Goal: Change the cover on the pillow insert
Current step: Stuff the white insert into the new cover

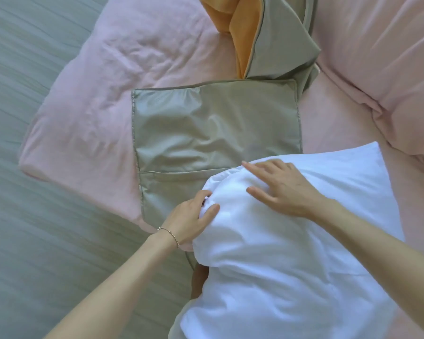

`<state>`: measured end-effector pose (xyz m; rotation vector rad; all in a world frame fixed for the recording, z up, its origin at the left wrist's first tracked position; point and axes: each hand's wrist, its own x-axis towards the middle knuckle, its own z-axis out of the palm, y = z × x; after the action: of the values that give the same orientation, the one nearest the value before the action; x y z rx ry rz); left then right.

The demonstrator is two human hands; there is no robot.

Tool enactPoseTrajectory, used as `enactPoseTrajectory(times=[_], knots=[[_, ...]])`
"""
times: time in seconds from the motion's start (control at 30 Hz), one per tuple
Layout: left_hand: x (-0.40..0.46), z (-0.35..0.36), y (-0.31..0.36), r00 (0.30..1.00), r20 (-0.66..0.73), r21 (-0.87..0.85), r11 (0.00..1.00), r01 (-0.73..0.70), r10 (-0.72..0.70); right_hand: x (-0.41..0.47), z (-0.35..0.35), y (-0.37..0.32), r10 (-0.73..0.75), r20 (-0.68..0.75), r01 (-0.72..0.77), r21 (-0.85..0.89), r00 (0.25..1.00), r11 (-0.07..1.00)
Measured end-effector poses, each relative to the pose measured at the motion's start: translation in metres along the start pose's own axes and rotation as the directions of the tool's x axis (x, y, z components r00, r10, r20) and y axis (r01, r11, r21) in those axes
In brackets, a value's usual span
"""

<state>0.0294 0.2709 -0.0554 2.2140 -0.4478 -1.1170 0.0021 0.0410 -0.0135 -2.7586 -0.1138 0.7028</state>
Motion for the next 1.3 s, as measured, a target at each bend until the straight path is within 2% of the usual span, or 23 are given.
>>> enactPoseTrajectory(times=[0.07, 0.13, 0.2, 0.27, 0.3, 0.37, 0.47, 0.53, 0.73, 0.8, 0.87, 1.03, 1.1, 1.2, 1.3], knots=[[-0.003, -0.002, 0.002, 1.0, 0.016, 0.093, 0.996, 0.004, -0.006, 0.0, -0.002, 0.013, 0.031, 0.044, -0.03, -0.019, 0.999, 0.999], [-0.001, -0.001, 0.002, 1.0, -0.004, 0.246, 0.969, -0.016, 0.018, -0.002, 0.0, 0.018, 0.051, 0.158, -0.042, -0.059, 0.986, 0.997], [0.003, -0.006, -0.001, 0.972, -0.15, 0.317, 0.94, -0.128, 0.183, -0.006, 0.006, 0.012, 0.042, 0.184, -0.026, -0.088, 0.982, 0.996], [0.016, -0.016, -0.012, 0.871, -0.381, 0.309, 0.931, -0.195, 0.309, -0.011, 0.008, 0.0, 0.004, 0.131, 0.007, -0.079, 0.991, 0.997], [0.023, -0.023, -0.016, 0.829, -0.464, 0.324, 0.931, -0.171, 0.313, -0.013, 0.008, -0.006, -0.025, 0.112, 0.033, -0.069, 0.993, 0.997], [0.038, -0.039, -0.022, 0.826, -0.497, 0.364, 0.928, -0.08, 0.266, -0.016, 0.011, -0.017, -0.071, 0.081, 0.076, -0.062, 0.994, 0.995], [0.057, -0.056, -0.031, 0.882, -0.447, 0.301, 0.954, -0.007, 0.147, -0.017, 0.021, -0.026, -0.056, 0.018, 0.057, -0.053, 0.998, 0.997], [0.065, -0.062, -0.034, 0.91, -0.398, 0.264, 0.965, -0.007, 0.116, -0.017, 0.034, -0.026, -0.078, -0.112, 0.07, -0.074, 0.991, 0.995], [0.077, -0.072, -0.033, 0.95, -0.194, 0.446, 0.884, -0.136, 0.244, -0.011, 0.049, -0.03, -0.093, -0.246, 0.062, -0.132, 0.965, 0.989], [0.081, -0.073, -0.033, 0.943, -0.092, 0.53, 0.817, -0.226, 0.32, -0.007, 0.051, -0.034, -0.104, -0.243, 0.065, -0.162, 0.965, 0.985], [0.084, -0.073, -0.034, 0.926, -0.004, 0.648, 0.707, -0.285, 0.377, -0.004, 0.055, -0.036, -0.103, -0.229, 0.068, -0.158, 0.968, 0.985], [0.088, -0.063, -0.035, 0.899, 0.093, 0.78, 0.53, -0.333, 0.428, 0.004, 0.053, -0.036, -0.099, -0.278, 0.063, -0.134, 0.955, 0.989], [0.09, -0.063, -0.035, 0.887, 0.107, 0.772, 0.525, -0.359, 0.449, 0.005, 0.049, -0.036, -0.101, -0.322, 0.069, -0.111, 0.941, 0.991], [0.093, -0.071, -0.03, 0.89, 0.075, 0.733, 0.58, -0.355, 0.449, 0.004, 0.048, -0.037, -0.115, -0.367, 0.072, -0.129, 0.923, 0.989], [0.091, -0.073, -0.024, 0.935, 0.061, 0.633, 0.711, -0.307, 0.349, 0.004, 0.047, -0.039, -0.115, -0.368, 0.063, -0.15, 0.923, 0.987]])
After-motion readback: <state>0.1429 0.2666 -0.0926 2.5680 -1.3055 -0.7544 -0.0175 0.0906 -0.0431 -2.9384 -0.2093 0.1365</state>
